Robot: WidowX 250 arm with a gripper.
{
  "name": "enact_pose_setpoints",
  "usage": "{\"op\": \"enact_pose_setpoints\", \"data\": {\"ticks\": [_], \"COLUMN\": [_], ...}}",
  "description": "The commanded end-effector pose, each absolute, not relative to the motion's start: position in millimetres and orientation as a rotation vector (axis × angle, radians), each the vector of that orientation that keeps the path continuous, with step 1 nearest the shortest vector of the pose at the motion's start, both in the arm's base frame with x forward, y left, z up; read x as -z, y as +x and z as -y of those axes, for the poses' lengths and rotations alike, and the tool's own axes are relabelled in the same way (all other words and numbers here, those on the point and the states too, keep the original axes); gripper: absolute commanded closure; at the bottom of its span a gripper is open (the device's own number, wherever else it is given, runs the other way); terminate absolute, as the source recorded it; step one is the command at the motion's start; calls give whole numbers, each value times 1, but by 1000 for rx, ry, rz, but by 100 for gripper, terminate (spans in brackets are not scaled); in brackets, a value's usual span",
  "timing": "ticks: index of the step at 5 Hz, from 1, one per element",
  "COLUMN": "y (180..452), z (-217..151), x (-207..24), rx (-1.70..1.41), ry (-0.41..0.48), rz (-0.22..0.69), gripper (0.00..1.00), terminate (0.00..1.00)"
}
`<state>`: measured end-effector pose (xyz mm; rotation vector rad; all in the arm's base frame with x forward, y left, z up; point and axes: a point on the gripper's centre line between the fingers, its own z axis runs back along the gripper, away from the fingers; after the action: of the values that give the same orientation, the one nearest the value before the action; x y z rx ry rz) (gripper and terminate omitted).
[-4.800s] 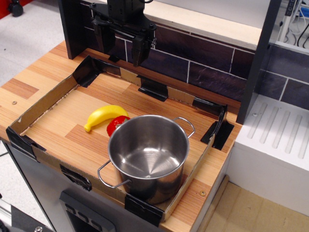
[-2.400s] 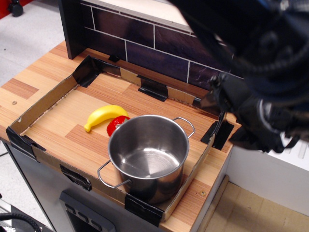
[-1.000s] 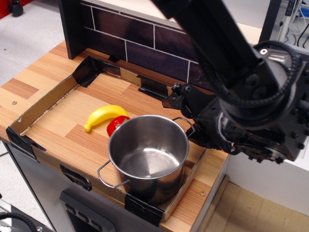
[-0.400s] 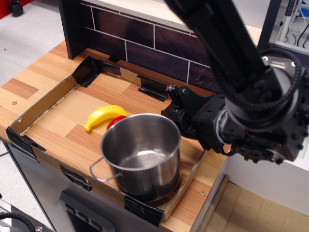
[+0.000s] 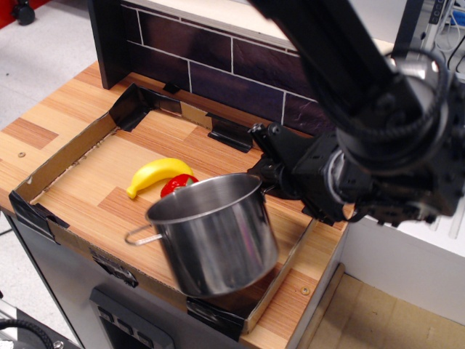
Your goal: Topple metal pot
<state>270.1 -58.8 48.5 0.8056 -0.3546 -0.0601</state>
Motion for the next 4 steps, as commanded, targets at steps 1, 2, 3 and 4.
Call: {"op": "enact_pose_setpoints", "data": {"ticks": [1, 2, 3, 4], "y": [260, 261, 262, 261], "z": [71, 72, 70, 66], "x": [-74, -83, -87, -88], "rx": [-99, -180, -257, -363], "ry": [635, 482, 279, 162], "rz": [374, 304, 229, 206], "gripper": [100, 100, 100, 100], "terminate": [0, 0, 0, 0]}}
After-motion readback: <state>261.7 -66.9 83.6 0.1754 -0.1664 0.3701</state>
